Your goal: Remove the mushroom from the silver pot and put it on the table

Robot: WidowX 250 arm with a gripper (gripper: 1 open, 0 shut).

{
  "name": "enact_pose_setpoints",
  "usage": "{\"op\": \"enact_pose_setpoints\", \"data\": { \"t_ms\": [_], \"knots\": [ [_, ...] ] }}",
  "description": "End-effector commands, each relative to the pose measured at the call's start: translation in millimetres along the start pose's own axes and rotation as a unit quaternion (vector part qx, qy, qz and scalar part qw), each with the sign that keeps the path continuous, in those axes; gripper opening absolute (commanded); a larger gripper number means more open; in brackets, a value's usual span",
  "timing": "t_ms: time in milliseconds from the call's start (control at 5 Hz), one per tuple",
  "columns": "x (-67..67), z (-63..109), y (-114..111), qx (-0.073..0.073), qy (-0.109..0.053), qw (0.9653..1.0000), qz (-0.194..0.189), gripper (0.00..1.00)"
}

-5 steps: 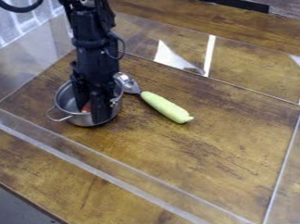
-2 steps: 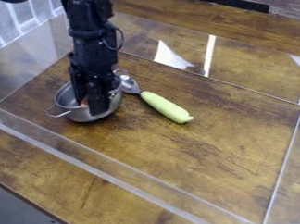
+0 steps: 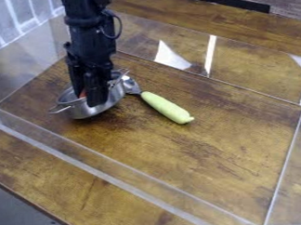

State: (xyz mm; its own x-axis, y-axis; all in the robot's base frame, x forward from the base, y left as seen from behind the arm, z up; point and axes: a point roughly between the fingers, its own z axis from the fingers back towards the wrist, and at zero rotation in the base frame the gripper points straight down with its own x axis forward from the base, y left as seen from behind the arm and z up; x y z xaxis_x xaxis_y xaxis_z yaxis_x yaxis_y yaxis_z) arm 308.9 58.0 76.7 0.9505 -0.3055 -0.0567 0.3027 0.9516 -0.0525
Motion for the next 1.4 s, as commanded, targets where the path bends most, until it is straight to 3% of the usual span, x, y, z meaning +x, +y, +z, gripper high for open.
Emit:
{"op": "enact_pose_setpoints", "data": {
  "t_ms": [0,1200],
  "knots": [
    [8.3,31.8,-8.6,0.021,-0.040,0.9989,-0.014,0.00],
    [14.0,60.5,-30.7,0.018,-0.047,0.9984,-0.025,0.00]
  ]
}}
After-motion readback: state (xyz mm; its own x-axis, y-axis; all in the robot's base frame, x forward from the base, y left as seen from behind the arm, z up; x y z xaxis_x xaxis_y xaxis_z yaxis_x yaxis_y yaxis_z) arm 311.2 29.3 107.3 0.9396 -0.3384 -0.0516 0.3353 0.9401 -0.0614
